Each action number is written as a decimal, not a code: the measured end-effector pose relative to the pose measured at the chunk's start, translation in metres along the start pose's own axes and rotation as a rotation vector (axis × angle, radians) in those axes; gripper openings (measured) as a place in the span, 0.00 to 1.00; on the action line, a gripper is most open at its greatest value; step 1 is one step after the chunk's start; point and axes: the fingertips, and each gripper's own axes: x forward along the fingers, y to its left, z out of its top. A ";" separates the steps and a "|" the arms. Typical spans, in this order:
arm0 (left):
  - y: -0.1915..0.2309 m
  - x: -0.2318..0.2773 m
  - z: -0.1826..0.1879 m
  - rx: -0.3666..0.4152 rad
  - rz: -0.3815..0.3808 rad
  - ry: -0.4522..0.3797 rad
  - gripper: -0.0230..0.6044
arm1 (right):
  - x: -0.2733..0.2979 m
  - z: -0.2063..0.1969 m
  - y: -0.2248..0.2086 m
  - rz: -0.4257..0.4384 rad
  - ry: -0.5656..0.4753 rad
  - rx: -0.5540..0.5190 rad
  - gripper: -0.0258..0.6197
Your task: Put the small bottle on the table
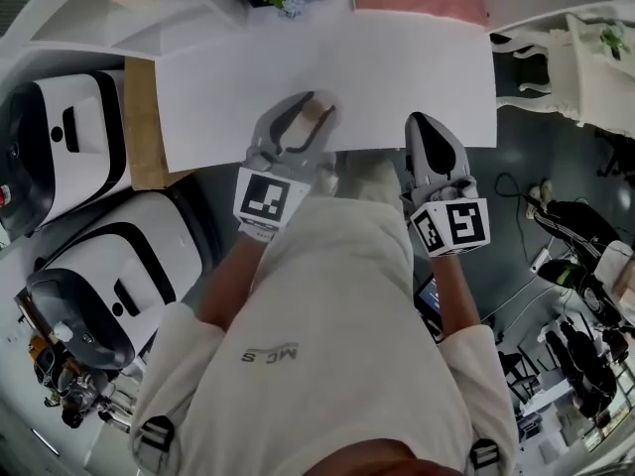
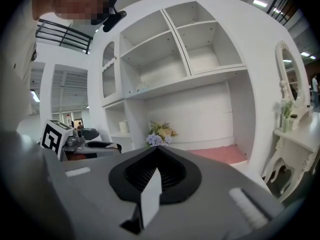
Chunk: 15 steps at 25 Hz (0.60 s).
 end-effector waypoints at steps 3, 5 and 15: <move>0.007 0.011 -0.022 0.006 0.003 0.027 0.26 | 0.013 -0.013 -0.005 0.015 0.018 0.000 0.04; 0.012 0.016 -0.038 0.022 0.001 0.056 0.26 | 0.020 -0.022 -0.008 0.024 0.033 -0.004 0.04; 0.031 0.032 -0.108 0.000 0.038 0.155 0.26 | 0.052 -0.080 -0.022 0.054 0.136 0.005 0.04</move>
